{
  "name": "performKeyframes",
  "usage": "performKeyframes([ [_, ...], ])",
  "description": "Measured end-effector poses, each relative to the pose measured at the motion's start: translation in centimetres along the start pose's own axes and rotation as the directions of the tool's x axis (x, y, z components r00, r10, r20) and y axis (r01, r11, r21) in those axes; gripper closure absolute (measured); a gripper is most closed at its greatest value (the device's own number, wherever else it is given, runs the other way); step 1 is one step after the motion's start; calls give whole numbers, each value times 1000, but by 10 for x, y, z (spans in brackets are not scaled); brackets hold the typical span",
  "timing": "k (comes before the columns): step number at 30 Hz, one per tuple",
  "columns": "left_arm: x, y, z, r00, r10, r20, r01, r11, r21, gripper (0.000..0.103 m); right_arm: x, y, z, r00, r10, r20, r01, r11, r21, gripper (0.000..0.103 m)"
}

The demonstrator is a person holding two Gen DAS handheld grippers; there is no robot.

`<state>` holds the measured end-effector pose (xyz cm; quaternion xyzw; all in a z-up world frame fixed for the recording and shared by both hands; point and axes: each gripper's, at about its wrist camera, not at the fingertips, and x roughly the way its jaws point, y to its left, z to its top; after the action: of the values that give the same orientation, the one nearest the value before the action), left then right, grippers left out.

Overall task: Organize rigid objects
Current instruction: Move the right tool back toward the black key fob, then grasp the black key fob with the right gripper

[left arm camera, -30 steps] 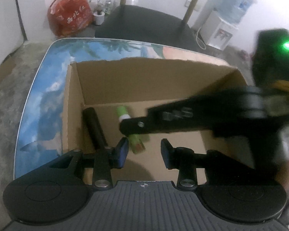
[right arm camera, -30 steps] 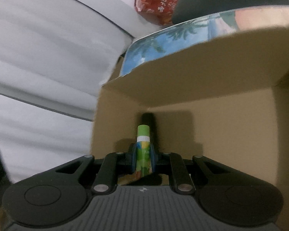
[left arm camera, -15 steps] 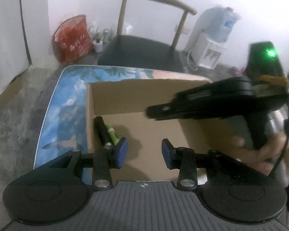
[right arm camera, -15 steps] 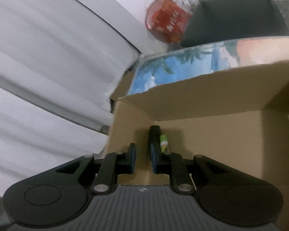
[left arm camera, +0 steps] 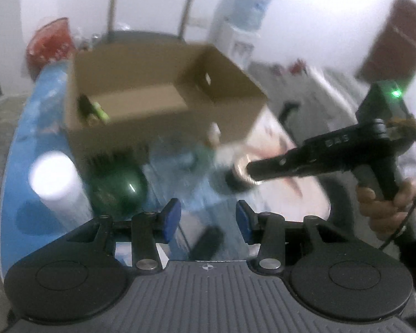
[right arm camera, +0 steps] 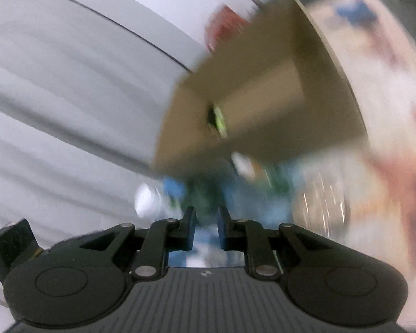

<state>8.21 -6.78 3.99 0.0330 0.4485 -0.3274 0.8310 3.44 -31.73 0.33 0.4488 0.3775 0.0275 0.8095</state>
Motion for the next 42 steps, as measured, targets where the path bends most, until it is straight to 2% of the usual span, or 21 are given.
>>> performKeyframes([
  [4,36,-22,-21,996,41,-78,-33,995,95,60,19,-32,-42,998,-3,-55,10,991,132,85],
  [8,63,-36,-34,988,107,-114,-88,983,163,60,37,-51,-57,997,-14,-78,30,976,214,85],
  [12,80,-44,-43,969,222,-106,-193,954,230,60,44,-54,-62,996,-31,-88,51,973,225,85],
  [17,92,-48,-52,957,263,-123,-224,938,264,62,52,-60,-66,994,-34,-99,57,970,238,85],
  [22,103,-44,-52,951,271,-147,-229,941,249,64,58,-68,-64,997,-3,-83,25,962,271,85],
  [30,103,-37,-47,958,244,-151,-214,958,193,70,59,-70,-57,993,111,-32,-97,949,299,85],
  [36,100,-27,-46,964,209,-161,-191,974,123,73,58,-67,-56,997,77,-25,-67,958,281,85],
  [39,98,-22,-46,967,199,-161,-184,978,103,73,54,-65,-56,999,29,-21,-22,964,264,85],
  [42,96,-18,-46,969,185,-161,-174,982,79,73,56,-66,-59,999,12,-43,0,964,267,84],
])
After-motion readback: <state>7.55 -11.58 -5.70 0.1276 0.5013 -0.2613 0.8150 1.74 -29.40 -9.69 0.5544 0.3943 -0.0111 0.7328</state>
